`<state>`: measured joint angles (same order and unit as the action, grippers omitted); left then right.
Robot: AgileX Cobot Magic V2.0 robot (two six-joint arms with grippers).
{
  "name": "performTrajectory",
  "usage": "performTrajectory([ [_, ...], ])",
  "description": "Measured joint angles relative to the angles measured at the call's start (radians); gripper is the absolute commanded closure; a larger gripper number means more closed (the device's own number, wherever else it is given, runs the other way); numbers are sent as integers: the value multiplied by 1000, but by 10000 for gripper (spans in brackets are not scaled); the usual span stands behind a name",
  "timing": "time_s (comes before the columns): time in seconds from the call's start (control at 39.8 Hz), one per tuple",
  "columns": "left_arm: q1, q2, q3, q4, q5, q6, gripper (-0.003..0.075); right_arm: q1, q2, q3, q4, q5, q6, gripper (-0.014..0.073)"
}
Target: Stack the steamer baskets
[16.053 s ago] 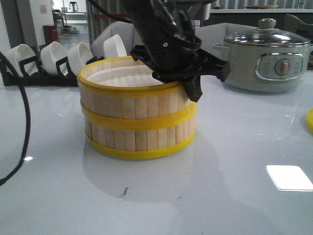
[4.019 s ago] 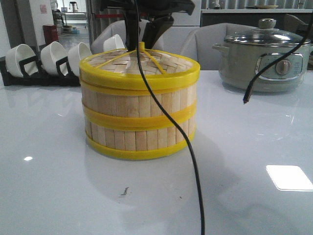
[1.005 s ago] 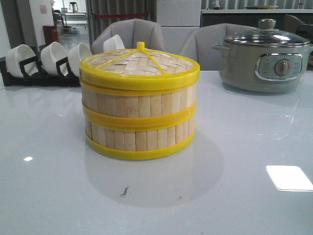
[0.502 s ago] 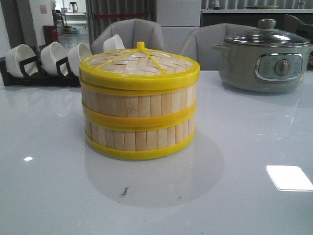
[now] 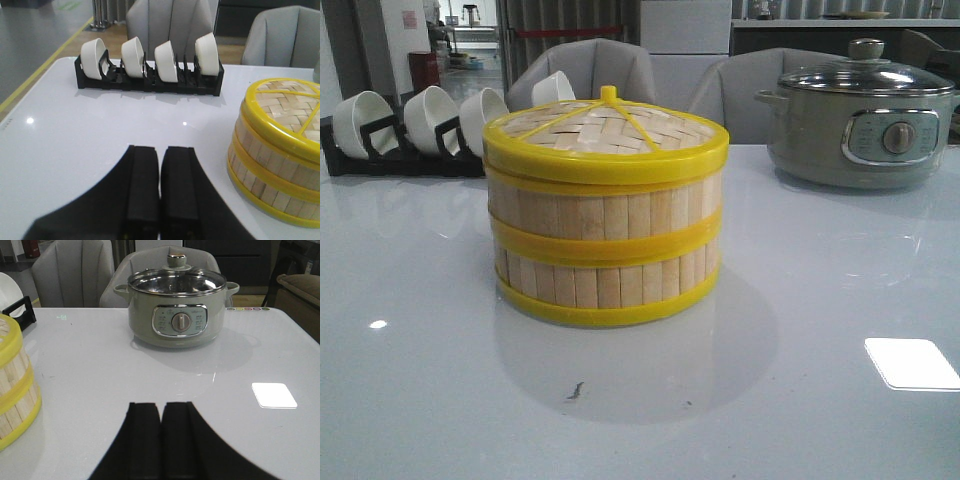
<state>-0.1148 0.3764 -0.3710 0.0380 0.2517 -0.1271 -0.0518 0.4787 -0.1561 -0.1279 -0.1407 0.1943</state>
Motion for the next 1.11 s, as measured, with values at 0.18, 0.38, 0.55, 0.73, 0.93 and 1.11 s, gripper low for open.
performTrajectory([
  [0.18, 24, -157, 176, -9, -98, 0, 625, 0, 0, 0, 0, 0, 0, 565],
  [0.38, 33, -274, 345, -31, -163, 0, 625, 0, 0, 0, 0, 0, 0, 565],
  [0.55, 33, -329, 378, -38, -168, 0, 625, 0, 0, 0, 0, 0, 0, 565],
  [0.73, 33, -378, 378, -38, -152, 0, 625, 0, 0, 0, 0, 0, 0, 565],
  [0.93, 33, -380, 378, -38, -120, 0, 625, 0, 0, 0, 0, 0, 0, 565],
  [1.11, 33, -380, 378, -38, -90, 0, 625, 0, 0, 0, 0, 0, 0, 565],
])
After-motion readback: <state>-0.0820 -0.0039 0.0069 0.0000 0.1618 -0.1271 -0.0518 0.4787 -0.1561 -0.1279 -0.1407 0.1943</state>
